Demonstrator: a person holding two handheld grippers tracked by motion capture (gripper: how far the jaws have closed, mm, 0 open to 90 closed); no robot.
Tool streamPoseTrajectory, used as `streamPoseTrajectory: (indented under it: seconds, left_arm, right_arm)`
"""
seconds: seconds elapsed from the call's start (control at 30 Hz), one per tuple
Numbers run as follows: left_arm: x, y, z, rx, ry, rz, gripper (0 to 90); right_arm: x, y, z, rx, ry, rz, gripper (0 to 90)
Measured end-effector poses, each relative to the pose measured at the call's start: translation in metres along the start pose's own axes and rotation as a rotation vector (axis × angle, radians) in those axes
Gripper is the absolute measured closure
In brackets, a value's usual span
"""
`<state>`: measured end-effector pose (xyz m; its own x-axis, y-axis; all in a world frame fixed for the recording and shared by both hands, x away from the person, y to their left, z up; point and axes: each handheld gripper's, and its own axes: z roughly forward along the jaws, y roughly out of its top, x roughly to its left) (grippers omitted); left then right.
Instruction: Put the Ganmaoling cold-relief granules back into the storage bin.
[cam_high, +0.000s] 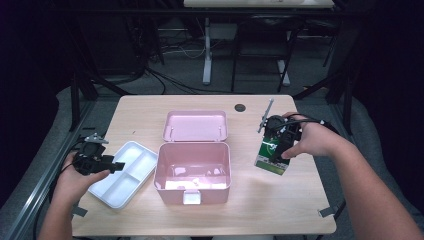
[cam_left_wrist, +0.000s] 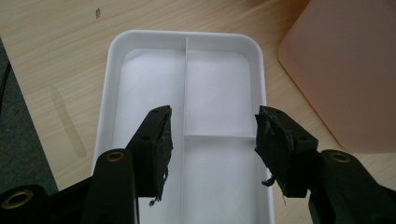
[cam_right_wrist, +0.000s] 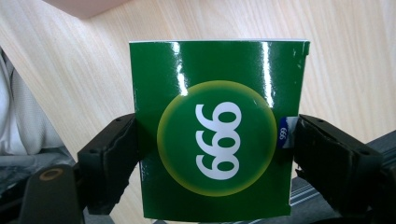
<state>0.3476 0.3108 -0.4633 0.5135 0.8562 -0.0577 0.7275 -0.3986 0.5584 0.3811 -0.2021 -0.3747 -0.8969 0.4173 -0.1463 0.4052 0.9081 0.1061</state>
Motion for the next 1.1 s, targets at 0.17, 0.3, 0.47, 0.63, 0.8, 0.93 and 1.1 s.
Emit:
streamPoseTrajectory:
  seconds: [0.17, 0.3, 0.47, 0.63, 0.8, 0.93, 1.1]
  left_arm:
    - [0.000, 0.000, 0.000, 0.001, -0.001, 0.003, 45.9]
    - [0.000, 0.000, 0.000, -0.001, -0.001, 0.002, 45.9]
    - [0.000, 0.000, 0.000, 0.001, -0.001, 0.003, 45.9]
    - [0.001, -0.001, -0.001, -0.004, 0.000, -0.002, 45.9]
    - [0.000, -0.001, -0.001, -0.002, 0.000, 0.000, 45.9]
    - [0.000, 0.000, 0.000, 0.000, -0.002, 0.002, 45.9]
    - [0.001, -0.001, 0.000, 0.000, -0.003, 0.002, 45.9]
  right_arm:
    - [0.004, 0.008, -0.007, -0.021, 0.008, -0.044, 16.6]
    - [0.007, 0.014, -0.010, -0.017, 0.005, -0.072, 16.6]
    - [0.010, 0.022, -0.015, -0.019, 0.006, -0.101, 16.6]
    - [0.014, 0.030, -0.019, -0.016, 0.010, -0.124, 16.6]
    - [0.019, 0.040, -0.025, -0.002, 0.010, -0.148, 16.5]
    - [0.024, 0.049, -0.029, 0.002, 0.010, -0.174, 16.5]
    - [0.030, 0.061, -0.033, -0.002, 0.008, -0.206, 16.5]
